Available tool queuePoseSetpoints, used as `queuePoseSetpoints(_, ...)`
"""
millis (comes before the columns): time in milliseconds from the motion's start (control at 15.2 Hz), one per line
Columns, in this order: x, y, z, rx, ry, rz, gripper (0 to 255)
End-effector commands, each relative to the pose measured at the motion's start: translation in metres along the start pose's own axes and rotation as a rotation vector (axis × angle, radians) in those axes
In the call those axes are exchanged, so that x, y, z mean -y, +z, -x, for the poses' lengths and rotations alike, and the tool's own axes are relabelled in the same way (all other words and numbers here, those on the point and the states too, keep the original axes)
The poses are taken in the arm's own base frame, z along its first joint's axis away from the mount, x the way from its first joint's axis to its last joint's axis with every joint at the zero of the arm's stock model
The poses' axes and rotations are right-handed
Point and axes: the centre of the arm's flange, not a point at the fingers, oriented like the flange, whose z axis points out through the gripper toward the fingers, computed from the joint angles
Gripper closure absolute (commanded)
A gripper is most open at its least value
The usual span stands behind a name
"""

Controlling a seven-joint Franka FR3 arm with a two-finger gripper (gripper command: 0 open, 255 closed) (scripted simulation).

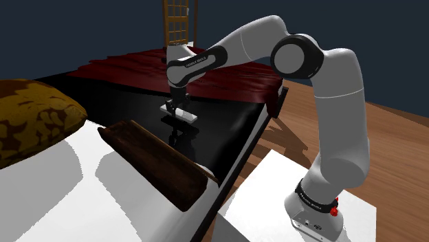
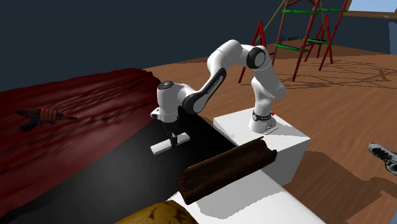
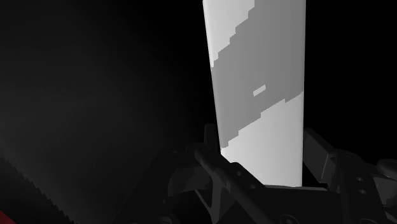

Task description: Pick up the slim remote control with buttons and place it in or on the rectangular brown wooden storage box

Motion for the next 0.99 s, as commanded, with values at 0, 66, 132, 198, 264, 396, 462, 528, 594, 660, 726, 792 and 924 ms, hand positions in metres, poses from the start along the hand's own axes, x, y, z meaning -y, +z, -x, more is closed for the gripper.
queuePoseSetpoints(0, 0.0, 0.001, 0.0, 0.001, 0.0, 0.0, 255)
queuePoseSetpoints(66, 0.0, 0.001, 0.0, 0.001, 0.0, 0.0, 255)
queuePoseSetpoints(132, 0.0, 0.001, 0.0, 0.001, 0.0, 0.0, 255)
queuePoseSetpoints(198, 0.0, 0.001, 0.0, 0.001, 0.0, 0.0, 255)
queuePoseSetpoints(264, 0.0, 0.0, 0.0, 0.001, 0.0, 0.0, 255)
queuePoseSetpoints(396, 0.0, -0.005, 0.0, 0.001, 0.0, 0.0, 255)
queuePoseSetpoints(462, 0.0, -0.01, 0.0, 0.001, 0.0, 0.0, 255)
queuePoseSetpoints(528, 0.0, -0.015, 0.0, 0.001, 0.0, 0.0, 255)
queuePoseSetpoints(594, 0.0, -0.021, 0.0, 0.001, 0.0, 0.0, 255)
queuePoseSetpoints(660, 0.0, -0.026, 0.0, 0.001, 0.0, 0.0, 255)
queuePoseSetpoints(726, 0.0, -0.031, 0.0, 0.001, 0.0, 0.0, 255)
queuePoseSetpoints(792, -0.001, -0.036, 0.0, 0.001, 0.0, 0.0, 255)
queuePoseSetpoints(924, -0.001, -0.047, 0.0, 0.001, 0.0, 0.0, 255)
